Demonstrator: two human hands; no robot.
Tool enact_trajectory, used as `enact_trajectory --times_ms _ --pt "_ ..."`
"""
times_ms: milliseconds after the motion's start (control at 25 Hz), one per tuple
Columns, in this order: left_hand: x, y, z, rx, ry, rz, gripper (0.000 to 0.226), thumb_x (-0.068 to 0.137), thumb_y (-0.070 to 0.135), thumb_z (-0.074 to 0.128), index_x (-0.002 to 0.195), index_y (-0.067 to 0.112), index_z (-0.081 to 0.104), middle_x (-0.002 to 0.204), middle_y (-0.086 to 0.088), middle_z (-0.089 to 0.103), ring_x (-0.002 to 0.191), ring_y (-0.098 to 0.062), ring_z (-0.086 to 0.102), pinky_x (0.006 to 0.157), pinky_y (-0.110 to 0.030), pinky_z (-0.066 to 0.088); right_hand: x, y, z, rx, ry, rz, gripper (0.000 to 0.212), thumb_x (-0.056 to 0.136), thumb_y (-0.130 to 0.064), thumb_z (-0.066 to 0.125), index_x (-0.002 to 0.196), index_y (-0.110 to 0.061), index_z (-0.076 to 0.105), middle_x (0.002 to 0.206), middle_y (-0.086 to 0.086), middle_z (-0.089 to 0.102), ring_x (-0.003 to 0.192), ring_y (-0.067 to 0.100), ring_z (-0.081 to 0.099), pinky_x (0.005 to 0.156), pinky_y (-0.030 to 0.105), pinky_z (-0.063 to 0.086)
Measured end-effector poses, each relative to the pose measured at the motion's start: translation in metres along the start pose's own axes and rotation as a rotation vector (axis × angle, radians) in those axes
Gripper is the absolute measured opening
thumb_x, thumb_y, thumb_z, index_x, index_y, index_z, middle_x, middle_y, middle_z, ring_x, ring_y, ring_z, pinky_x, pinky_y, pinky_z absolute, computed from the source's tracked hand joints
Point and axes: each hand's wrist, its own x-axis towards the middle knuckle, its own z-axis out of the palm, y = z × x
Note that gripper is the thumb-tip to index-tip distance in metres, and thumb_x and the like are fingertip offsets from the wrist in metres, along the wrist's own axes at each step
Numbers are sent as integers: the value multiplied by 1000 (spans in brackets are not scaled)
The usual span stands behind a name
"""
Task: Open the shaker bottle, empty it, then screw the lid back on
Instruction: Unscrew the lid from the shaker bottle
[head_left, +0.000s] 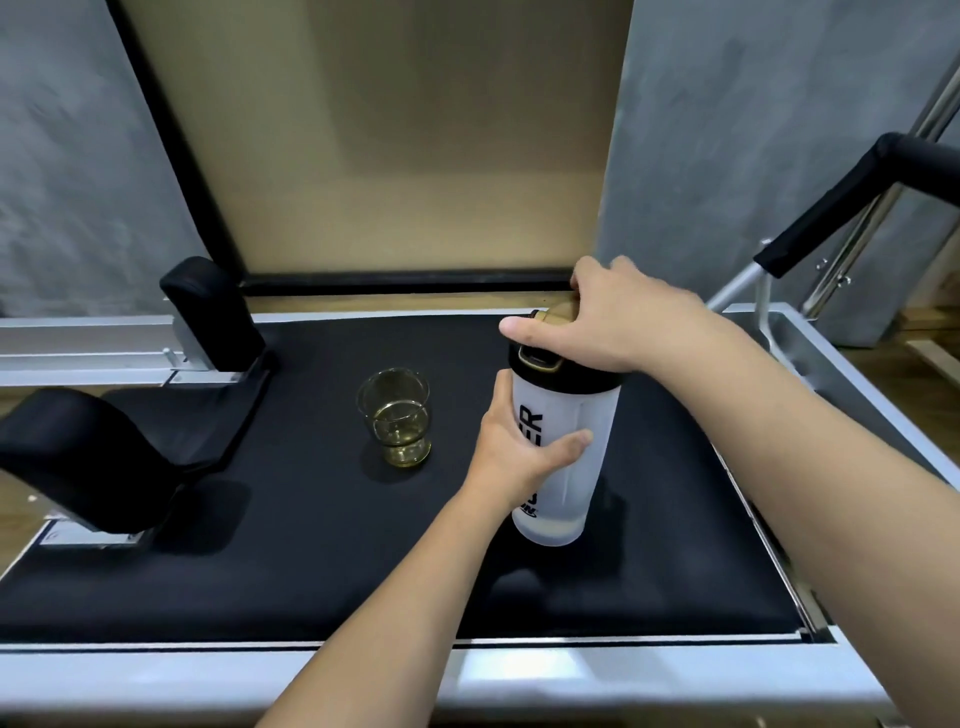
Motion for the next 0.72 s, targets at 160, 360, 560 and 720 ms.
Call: enact_trajectory --times_ms 160,360,560,720 --pt "-3 2 0 29 -8 5 69 62 47 87 120 50 49 121 19 71 115 2 68 96 -23 56 -5 -6 2 -88 -5 -18 99 71 -93 50 135 -18 46 131 8 56 116 35 59 83 45 51" --pt "-6 2 0 4 11 18 69 65 45 89 122 47 51 118 26 73 117 -4 70 98 -31 58 -6 15 -15 300 -167 -310 84 81 -54 69 155 -31 38 155 -4 49 141 17 45 109 34 42" --pt "-8 0 2 -1 -1 -6 68 66 40 90 122 43 52 115 24 74 116 -6 71 98 -31 58 -3 15 -14 89 -10 -153 88 76 -84 56 117 -7 69 113 12 68 112 32 62 88 45 53" --pt "-8 0 0 -17 4 -14 72 65 38 90 127 34 52 114 24 74 115 -6 72 95 -27 58 1 10 -16 198 -134 -339 25 91 -28 59 112 -36 71 116 -4 58 119 24 49 102 43 44"
